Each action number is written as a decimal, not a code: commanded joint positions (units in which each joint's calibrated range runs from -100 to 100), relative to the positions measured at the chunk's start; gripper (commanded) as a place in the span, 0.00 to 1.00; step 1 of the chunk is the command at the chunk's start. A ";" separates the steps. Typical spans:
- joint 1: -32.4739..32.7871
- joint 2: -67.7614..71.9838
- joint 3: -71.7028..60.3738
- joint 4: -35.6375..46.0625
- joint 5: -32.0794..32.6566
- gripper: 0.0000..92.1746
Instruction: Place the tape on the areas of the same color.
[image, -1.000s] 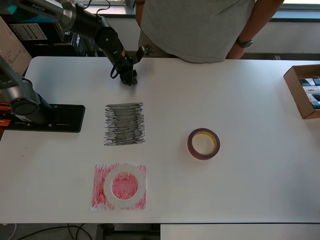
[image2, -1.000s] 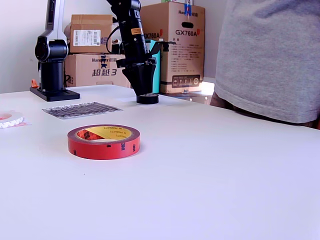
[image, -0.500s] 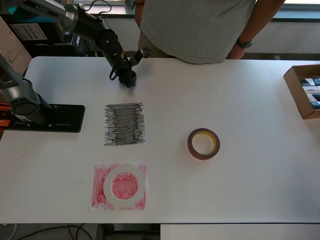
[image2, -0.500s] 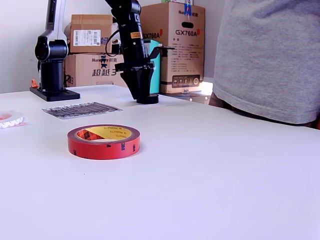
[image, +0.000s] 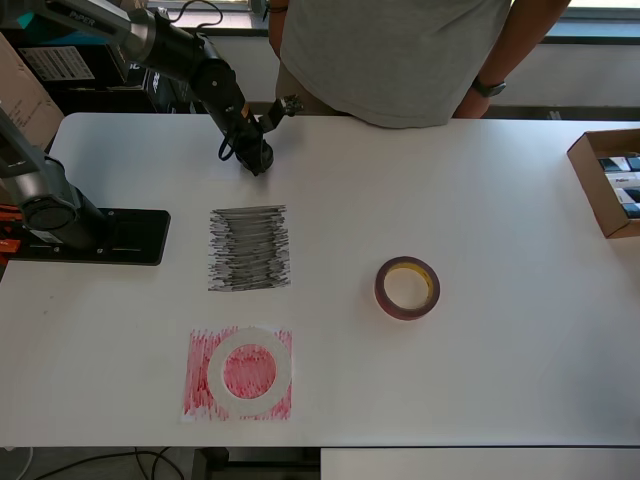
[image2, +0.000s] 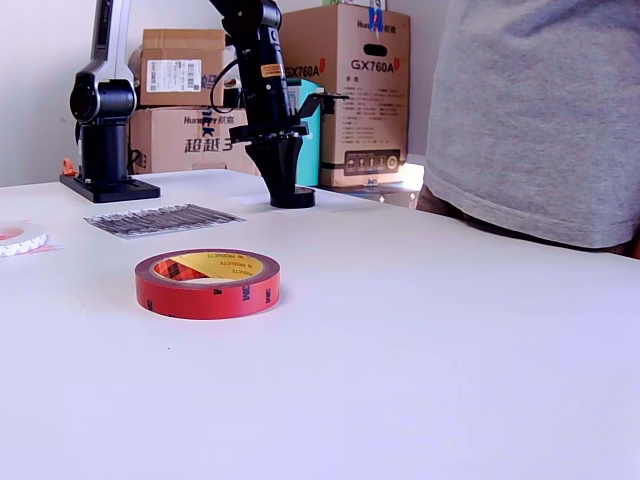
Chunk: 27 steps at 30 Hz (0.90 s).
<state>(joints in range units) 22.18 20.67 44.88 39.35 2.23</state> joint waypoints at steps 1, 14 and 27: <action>-0.31 0.10 -0.40 -0.53 -0.17 0.03; -0.31 -0.65 -0.58 -0.27 -0.26 0.00; -2.75 -11.97 1.32 2.19 -2.71 0.00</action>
<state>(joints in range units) 21.09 12.33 44.61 39.48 1.32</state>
